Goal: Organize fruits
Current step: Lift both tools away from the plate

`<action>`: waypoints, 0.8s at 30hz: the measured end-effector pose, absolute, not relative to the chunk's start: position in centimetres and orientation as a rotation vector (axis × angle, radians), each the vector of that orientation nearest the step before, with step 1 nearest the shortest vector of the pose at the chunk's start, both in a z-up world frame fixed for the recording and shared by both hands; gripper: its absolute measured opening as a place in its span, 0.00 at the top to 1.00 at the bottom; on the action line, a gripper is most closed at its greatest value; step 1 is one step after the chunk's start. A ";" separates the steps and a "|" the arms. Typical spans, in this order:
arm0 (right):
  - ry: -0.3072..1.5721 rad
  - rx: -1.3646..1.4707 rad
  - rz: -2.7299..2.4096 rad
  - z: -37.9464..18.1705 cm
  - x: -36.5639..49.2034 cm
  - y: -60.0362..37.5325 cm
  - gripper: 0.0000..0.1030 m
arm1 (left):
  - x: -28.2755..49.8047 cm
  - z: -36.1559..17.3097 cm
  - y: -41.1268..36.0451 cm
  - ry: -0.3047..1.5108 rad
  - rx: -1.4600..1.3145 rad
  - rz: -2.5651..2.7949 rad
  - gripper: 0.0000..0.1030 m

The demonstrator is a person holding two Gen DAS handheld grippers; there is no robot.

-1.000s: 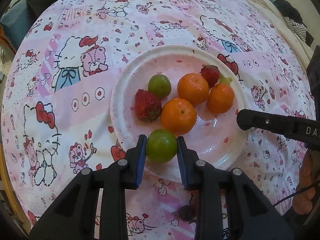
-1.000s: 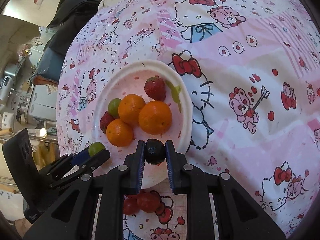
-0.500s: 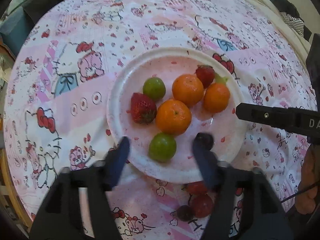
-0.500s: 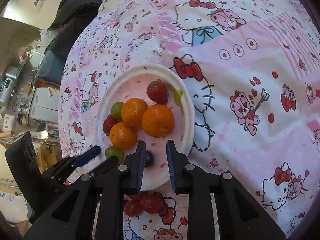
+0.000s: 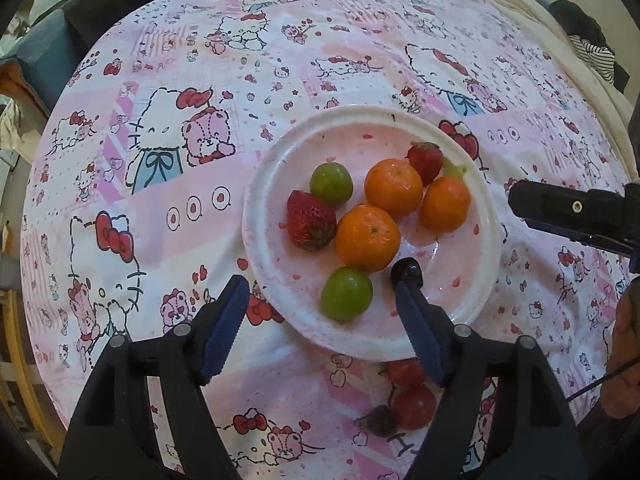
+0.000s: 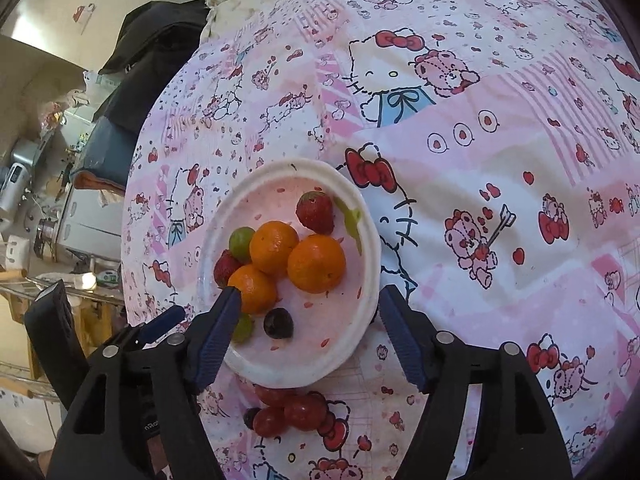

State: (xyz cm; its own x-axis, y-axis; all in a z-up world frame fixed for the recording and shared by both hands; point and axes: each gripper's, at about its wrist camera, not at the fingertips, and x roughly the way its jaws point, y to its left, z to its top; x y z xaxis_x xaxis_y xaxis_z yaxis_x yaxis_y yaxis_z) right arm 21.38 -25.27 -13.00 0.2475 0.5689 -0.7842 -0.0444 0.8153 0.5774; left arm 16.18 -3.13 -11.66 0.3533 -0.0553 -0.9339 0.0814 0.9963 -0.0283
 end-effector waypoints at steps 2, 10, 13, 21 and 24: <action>1.255 0.492 0.445 -12.7 21.2 -25.3 0.23 | 16.0 -11.2 -2.9 1.195 0.014 -0.096 0.29; 1.231 0.494 0.431 -11.4 19.4 -26.0 0.22 | 14.5 -9.5 -0.9 1.181 -0.051 -0.065 0.29; 1.231 0.481 0.425 -10.9 18.3 -26.3 0.22 | 13.7 -9.3 0.0 1.193 -0.062 -0.042 0.30; 1.229 0.493 0.404 -10.0 15.5 -27.5 0.22 | 10.4 -11.0 0.5 1.292 -0.153 -0.058 0.37; 1.233 0.518 0.392 -10.0 14.7 -28.1 0.22 | 9.8 -11.9 -0.3 1.332 -0.207 -0.089 0.54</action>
